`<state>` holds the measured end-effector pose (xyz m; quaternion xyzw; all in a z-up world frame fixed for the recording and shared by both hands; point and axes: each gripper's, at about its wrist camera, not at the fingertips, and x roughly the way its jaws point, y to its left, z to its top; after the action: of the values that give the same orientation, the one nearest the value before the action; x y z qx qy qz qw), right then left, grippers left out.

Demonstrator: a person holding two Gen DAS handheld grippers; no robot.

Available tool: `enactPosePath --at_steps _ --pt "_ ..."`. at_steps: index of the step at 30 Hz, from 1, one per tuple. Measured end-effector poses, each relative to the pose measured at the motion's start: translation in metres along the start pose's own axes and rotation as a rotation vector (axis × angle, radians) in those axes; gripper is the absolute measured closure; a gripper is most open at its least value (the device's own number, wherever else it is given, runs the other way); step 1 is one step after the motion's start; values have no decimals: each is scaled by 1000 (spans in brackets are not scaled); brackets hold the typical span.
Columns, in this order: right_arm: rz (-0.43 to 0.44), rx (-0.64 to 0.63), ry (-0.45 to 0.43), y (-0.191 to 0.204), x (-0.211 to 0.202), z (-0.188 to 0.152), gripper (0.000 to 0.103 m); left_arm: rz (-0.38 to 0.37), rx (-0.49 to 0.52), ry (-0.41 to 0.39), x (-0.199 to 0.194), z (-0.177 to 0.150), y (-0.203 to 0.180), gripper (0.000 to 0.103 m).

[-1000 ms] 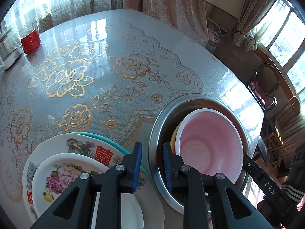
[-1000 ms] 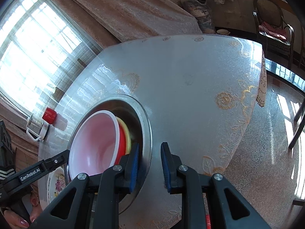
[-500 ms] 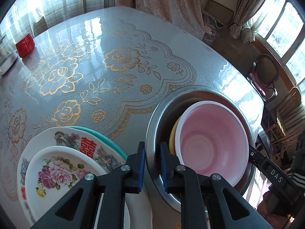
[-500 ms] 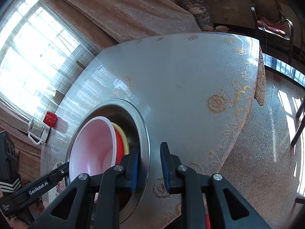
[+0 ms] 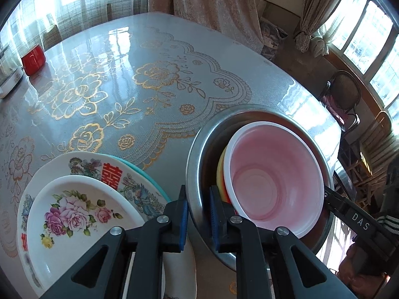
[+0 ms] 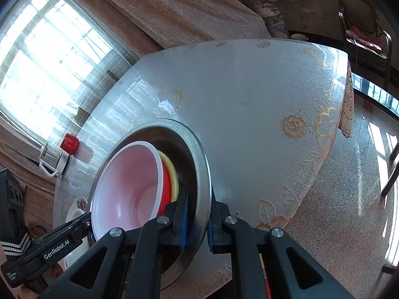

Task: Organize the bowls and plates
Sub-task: 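Lift the nested steel bowl with both grippers toward the plate stack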

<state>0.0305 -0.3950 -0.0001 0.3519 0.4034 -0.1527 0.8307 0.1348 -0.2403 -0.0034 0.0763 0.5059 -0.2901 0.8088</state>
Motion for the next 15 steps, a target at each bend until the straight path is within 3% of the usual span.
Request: enactPosePath --at_steps 15 --pt "19 -31 -47 12 -29 -2 92 -44 -40 -66 -41 -31 8 87"
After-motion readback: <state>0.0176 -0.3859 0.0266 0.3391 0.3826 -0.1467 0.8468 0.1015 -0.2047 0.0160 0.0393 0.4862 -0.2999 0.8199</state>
